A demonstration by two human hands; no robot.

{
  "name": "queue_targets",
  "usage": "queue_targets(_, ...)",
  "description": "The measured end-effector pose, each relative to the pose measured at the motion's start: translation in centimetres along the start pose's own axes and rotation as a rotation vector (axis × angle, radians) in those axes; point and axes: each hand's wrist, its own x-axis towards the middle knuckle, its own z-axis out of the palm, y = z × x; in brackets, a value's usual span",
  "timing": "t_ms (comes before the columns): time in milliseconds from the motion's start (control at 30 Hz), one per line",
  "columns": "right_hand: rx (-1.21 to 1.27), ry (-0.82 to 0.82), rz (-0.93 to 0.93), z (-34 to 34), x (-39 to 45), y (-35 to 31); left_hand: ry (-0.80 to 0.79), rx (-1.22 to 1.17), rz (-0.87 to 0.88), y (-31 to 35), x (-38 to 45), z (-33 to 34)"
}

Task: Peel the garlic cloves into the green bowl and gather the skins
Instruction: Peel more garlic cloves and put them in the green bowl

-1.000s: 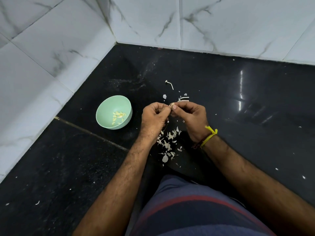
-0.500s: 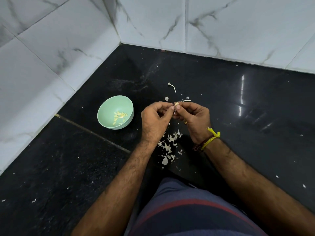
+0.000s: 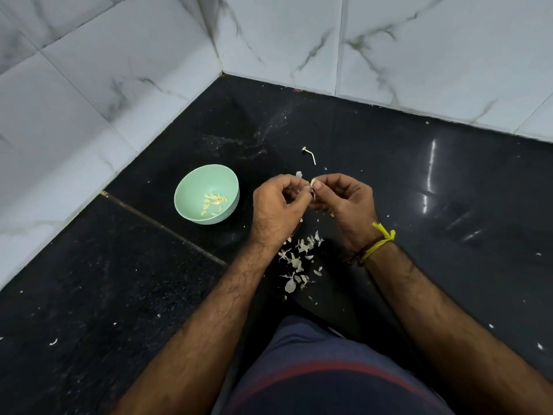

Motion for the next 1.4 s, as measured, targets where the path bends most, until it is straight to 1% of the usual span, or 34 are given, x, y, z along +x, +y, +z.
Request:
queue_targets(133, 0.016, -0.023, 0.001, -0.1, 0.1, 0.0, -0.014, 0.008, 0.003, 0.0, -0.1, -0.1)
queue_targets(400, 0.03, -0.079, -0.003, -0.5, -0.3, 0.2, 0.01, -0.006, 0.037, -0.1, -0.6, 0.3)
queue_targets(533, 0.162, -0.104, 0.069, -0.4, -0.5, 0.4, -0.012, -0.11, -0.087, -0.1, -0.6, 0.4)
queue_targets(600, 0.179, -0.096, 0.089, -0.3, -0.5, 0.8, -0.015, -0.131, -0.149, -0.1, -0.6, 0.3)
queue_targets(767, 0.114, -0.065, 0.108, 0.0, -0.3, 0.9, 0.009, -0.03, -0.151, 0.0, -0.6, 0.2)
queue_targets(1000, -0.132, -0.037, 0.046, 0.4, 0.1, 0.7, -0.005, 0.001, -0.191, 0.0, -0.5, 0.3)
queue_targets(1233, -0.147, -0.038, 0.026, 0.4, 0.0, 1.2, 0.025, -0.04, -0.245, -0.2, -0.4, 0.3)
queue_targets(1400, -0.075, -0.06, 0.055, 0.2, -0.1, 1.1, 0.025, -0.061, -0.271, -0.5, -0.3, 0.2)
